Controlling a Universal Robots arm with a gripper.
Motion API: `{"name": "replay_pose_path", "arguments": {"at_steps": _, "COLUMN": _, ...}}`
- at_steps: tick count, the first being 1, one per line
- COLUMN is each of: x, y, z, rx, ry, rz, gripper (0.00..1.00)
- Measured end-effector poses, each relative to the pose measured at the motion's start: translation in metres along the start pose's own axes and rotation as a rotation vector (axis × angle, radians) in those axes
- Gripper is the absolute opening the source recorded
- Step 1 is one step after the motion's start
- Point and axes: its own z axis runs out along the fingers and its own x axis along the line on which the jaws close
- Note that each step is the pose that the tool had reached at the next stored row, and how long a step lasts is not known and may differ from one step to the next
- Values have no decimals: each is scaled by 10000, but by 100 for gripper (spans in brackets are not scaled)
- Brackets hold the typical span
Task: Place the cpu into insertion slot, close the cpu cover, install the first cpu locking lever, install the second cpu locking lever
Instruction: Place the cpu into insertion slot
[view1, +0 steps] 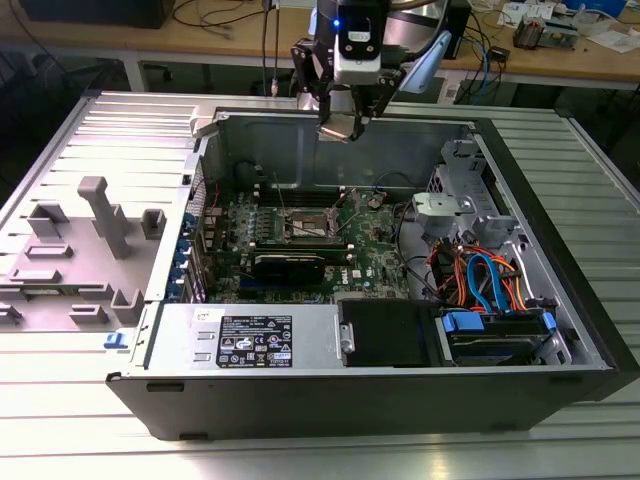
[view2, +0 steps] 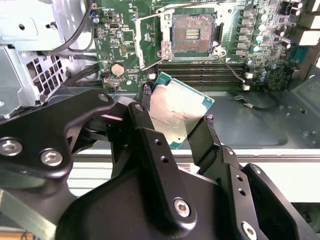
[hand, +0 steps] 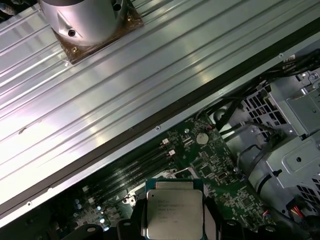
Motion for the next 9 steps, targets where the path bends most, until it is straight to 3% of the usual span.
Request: {"name": "replay_pose_path", "arguments": {"at_steps": 9, "x": -5, "y": -8, "z": 3, "rx": -7, "ry": -19, "rz": 217, "gripper": 55}}
